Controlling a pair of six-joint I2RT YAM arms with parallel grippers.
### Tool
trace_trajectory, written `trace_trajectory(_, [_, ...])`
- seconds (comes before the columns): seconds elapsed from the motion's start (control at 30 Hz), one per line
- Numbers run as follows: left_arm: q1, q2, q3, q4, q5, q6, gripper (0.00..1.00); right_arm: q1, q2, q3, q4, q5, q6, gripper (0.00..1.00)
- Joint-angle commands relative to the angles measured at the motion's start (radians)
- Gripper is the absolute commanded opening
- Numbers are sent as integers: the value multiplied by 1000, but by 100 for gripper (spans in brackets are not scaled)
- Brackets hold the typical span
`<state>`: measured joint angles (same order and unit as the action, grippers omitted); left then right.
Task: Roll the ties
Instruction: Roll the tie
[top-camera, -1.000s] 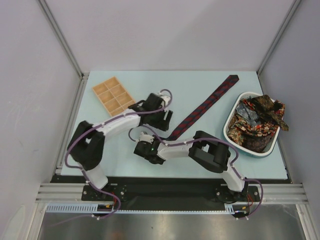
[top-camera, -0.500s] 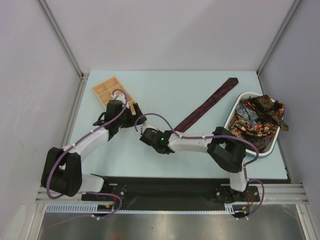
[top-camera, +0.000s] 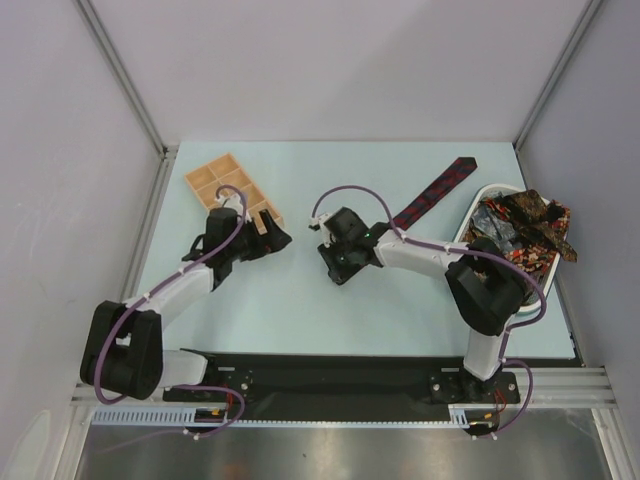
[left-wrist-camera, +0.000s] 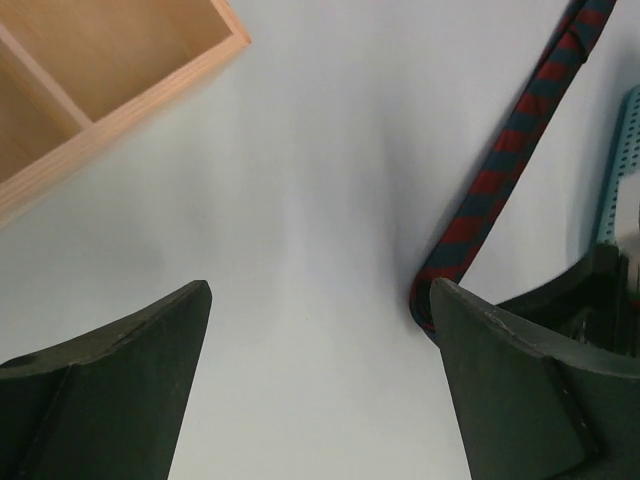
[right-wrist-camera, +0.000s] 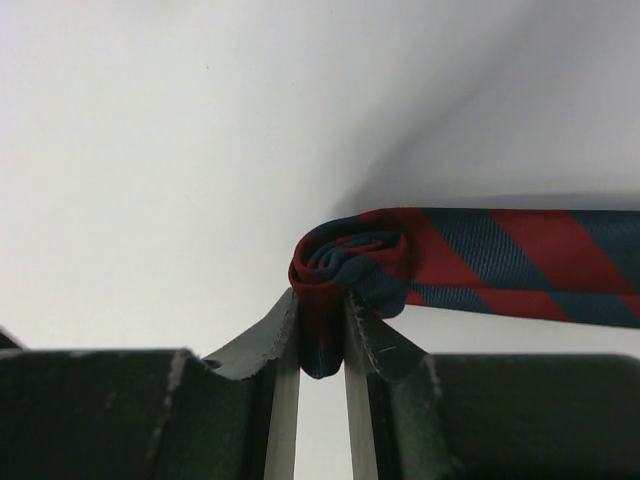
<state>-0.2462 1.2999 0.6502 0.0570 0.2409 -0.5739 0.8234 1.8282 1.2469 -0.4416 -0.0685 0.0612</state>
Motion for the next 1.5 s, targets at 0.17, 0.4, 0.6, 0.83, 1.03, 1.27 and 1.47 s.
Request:
trace_trajectory(0.17, [-146, -31, 14, 12, -136, 109, 96, -194, -9, -47, 99, -568, 109, 21])
trace_trajectory(0.4, [-264, 19, 60, -51, -213, 192, 95, -305, 83, -29, 99, -758, 83, 20])
trace_trajectory(0.6, [-375, 71, 94, -11, -192, 287, 96, -374, 149, -27, 121, -847, 69, 20])
trace_trajectory(0.83, [-527, 183, 190, -31, -276, 451, 100, -425, 227, 26, 66, -881, 20, 21])
trace_trajectory(1.03, [-588, 352, 322, -112, -322, 516, 100, -435, 263, 49, 35, -857, -12, 21])
trace_trajectory(1.27, [-588, 456, 402, -155, -307, 543, 100, -438, 278, 54, 34, -827, -15, 21])
trace_trajectory(1.47, [-588, 495, 404, -154, -255, 572, 100, -438, 273, 51, 46, -811, 5, 22])
